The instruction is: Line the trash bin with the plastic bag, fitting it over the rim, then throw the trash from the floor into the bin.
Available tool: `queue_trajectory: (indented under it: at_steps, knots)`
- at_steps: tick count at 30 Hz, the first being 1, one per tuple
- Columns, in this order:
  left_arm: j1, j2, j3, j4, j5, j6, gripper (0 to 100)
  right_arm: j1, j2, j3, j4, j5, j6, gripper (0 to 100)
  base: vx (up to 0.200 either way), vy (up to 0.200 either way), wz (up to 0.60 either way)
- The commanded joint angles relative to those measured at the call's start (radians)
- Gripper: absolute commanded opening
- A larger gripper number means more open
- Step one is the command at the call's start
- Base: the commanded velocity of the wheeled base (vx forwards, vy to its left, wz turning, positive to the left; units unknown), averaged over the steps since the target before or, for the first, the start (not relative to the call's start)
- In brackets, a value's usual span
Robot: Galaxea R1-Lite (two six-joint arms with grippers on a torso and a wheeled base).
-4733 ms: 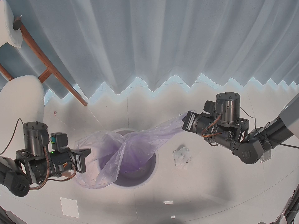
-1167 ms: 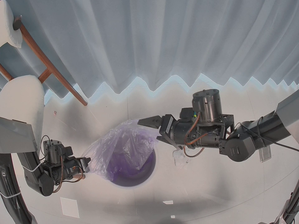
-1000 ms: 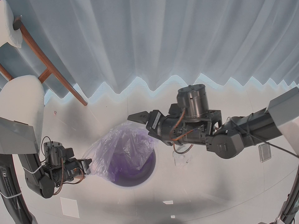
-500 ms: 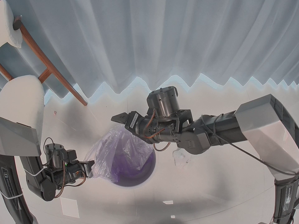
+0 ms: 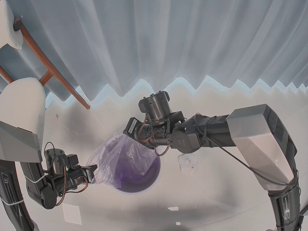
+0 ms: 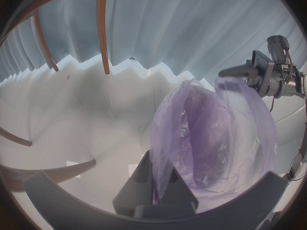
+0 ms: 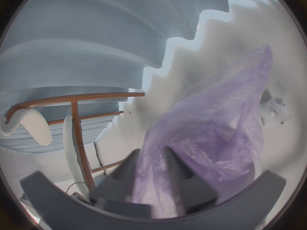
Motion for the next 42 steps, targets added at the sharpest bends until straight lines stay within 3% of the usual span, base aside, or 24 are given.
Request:
queue_trajectory:
  at_steps: [1,6,11,18,29,42]
  knots:
    - [0.001,0.011,0.036,-0.030,-0.001,-0.001,0,-0.004,-0.036,0.033,0.020,-0.022,0.001,0,0.000,0.000,0.00]
    - [0.015,0.023,0.076,-0.054,0.004,0.024,0,-0.018,-0.140,0.165,0.028,-0.029,0.000,0,0.000,0.000,0.00]
    - [0.060,0.063,0.132,-0.056,0.006,0.079,0,-0.022,-0.268,0.573,0.000,-0.024,-0.003,0,0.000,0.000,0.00]
    - [0.055,0.082,0.138,-0.056,0.033,0.079,0,-0.019,-0.304,0.892,-0.268,-0.026,-0.005,0,0.000,0.000,0.00]
    - [0.046,0.129,0.163,-0.056,0.033,0.093,0,-0.022,-0.327,1.065,-0.342,-0.029,0.005,0,0.000,0.000,0.00]
    - [0.043,0.215,0.151,-0.056,0.032,0.254,0,0.022,-0.255,1.073,-0.372,-0.030,0.005,0,0.000,0.000,0.00]
